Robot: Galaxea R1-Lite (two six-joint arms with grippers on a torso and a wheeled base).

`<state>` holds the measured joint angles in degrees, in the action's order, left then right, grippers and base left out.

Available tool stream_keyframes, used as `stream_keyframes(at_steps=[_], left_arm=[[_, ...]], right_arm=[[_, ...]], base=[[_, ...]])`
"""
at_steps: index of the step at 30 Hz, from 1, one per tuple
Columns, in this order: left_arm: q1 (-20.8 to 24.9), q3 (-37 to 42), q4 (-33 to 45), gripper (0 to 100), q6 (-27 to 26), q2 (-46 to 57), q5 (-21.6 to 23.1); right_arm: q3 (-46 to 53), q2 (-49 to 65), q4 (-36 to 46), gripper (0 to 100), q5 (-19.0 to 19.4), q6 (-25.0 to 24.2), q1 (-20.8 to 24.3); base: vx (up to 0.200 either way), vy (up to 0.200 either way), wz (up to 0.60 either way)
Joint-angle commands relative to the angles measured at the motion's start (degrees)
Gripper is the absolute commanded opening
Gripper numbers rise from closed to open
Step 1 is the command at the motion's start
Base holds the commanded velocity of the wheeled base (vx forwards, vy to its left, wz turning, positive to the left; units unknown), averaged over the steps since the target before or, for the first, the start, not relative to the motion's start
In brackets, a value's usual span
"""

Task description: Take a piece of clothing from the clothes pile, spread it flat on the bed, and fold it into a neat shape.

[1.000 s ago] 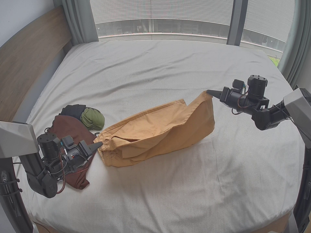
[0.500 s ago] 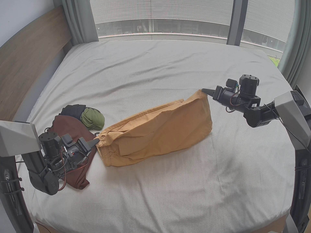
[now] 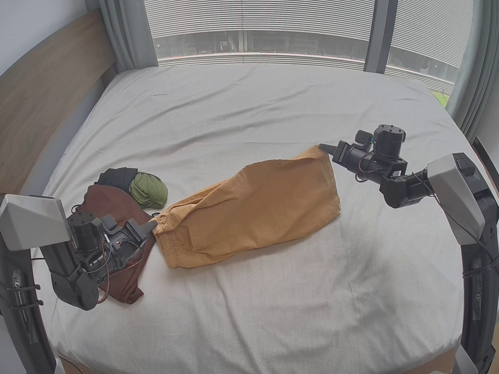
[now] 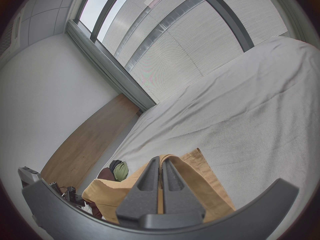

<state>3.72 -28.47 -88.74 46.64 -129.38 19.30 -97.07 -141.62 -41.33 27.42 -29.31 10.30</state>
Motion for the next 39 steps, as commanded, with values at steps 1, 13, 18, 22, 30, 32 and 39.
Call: stream_keyframes(at_steps=[1,13,18,22,30,32,39], left_arm=[[-0.2,-0.1,0.0,0,0.0,-0.4,0.0],[-1.3,-0.6,0.0,0,-0.2,-1.3,0.0],[-1.5,-1.2,0.0,0,-0.3,-2.1,0.0],[-2.1,-1.5,0.0,0,-0.3,-2.3,0.0],[-2.6,-1.9,0.0,0,-0.2,-2.9,0.0],[-2.6,-1.9,0.0,0,-0.2,-2.9,0.0],[-2.7,-2.1,0.0,100,-0.2,-3.0,0.1]], right_arm=[[-1.9,-1.6,0.1,0,-0.1,0.0,0.8],[-6.7,-5.0,0.7,0,-0.2,0.0,1.8],[-7.1,-5.2,0.7,0,-0.2,0.1,1.8],[-7.3,-5.2,0.7,0,-0.2,0.2,1.8],[-8.6,-5.8,0.7,0,-0.2,0.3,1.8],[-8.9,-5.9,0.6,0,-0.2,0.3,1.8],[-9.4,-6.9,0.0,0,-0.2,0.7,2.1]], base=[[0.0,0.0,0.0],[0.0,0.0,0.0],[0.0,0.0,0.0],[0.0,0.0,0.0],[0.0,0.0,0.0],[0.0,0.0,0.0],[0.0,0.0,0.0]])
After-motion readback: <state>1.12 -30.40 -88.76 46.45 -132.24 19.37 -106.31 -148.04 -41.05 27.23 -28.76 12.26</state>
